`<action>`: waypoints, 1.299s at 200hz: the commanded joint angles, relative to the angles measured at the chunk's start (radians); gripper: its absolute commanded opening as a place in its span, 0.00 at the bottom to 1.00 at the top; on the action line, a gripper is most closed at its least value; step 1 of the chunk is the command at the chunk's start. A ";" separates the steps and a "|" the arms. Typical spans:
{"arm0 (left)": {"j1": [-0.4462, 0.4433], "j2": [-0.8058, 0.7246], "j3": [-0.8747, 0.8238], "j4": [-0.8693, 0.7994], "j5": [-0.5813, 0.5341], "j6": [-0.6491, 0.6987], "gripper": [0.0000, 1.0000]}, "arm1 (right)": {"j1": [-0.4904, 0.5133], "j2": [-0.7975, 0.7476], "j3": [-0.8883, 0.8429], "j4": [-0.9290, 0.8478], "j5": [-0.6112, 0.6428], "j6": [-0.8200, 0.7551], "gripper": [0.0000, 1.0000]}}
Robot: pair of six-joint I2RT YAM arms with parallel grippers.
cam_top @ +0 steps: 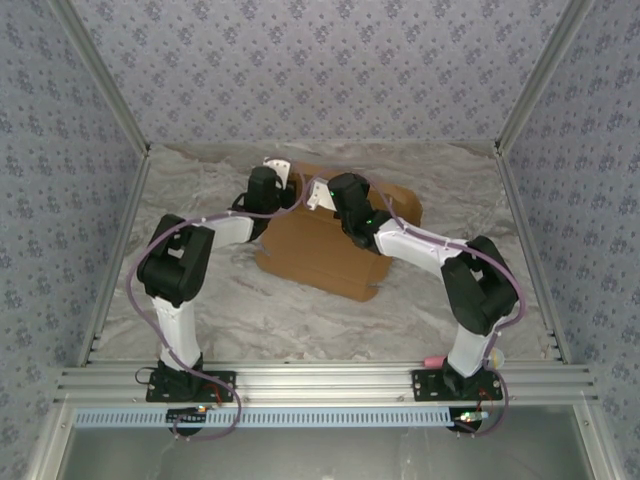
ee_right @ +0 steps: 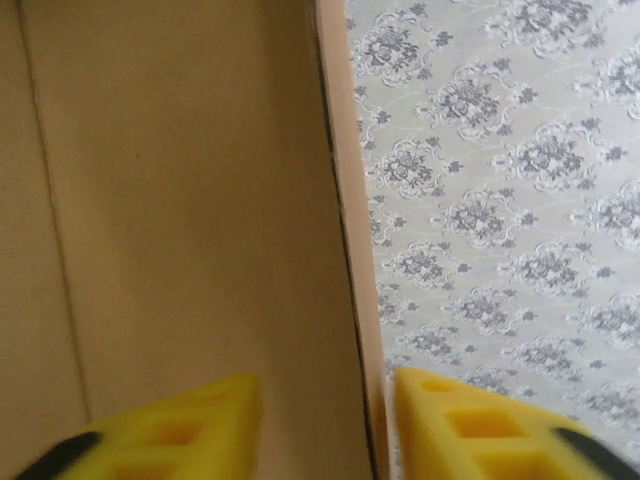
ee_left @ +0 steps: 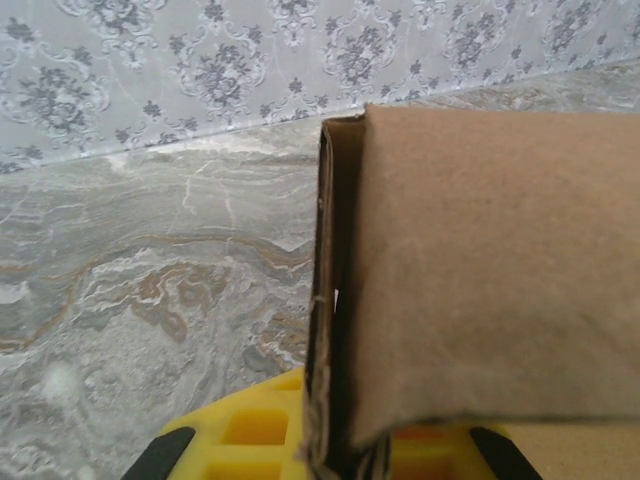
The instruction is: Fold the paper box
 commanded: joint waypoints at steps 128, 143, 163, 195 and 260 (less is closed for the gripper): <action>0.007 -0.135 -0.083 -0.080 -0.190 -0.047 0.00 | -0.232 -0.383 0.022 -0.545 -0.542 1.082 0.68; 0.006 -0.142 -0.087 -0.081 -0.191 -0.048 0.00 | -0.266 -0.325 0.074 -0.592 -0.589 1.177 0.68; 0.006 -0.146 -0.090 -0.077 -0.196 -0.045 0.00 | -0.287 -0.248 0.130 -0.597 -0.631 1.252 0.68; 0.006 -0.151 -0.090 -0.076 -0.194 -0.045 0.00 | -0.327 -0.133 0.220 -0.604 -0.706 1.324 0.67; 0.005 -0.156 -0.093 -0.071 -0.185 -0.047 0.00 | -0.354 -0.029 0.241 -0.564 -0.785 1.425 0.65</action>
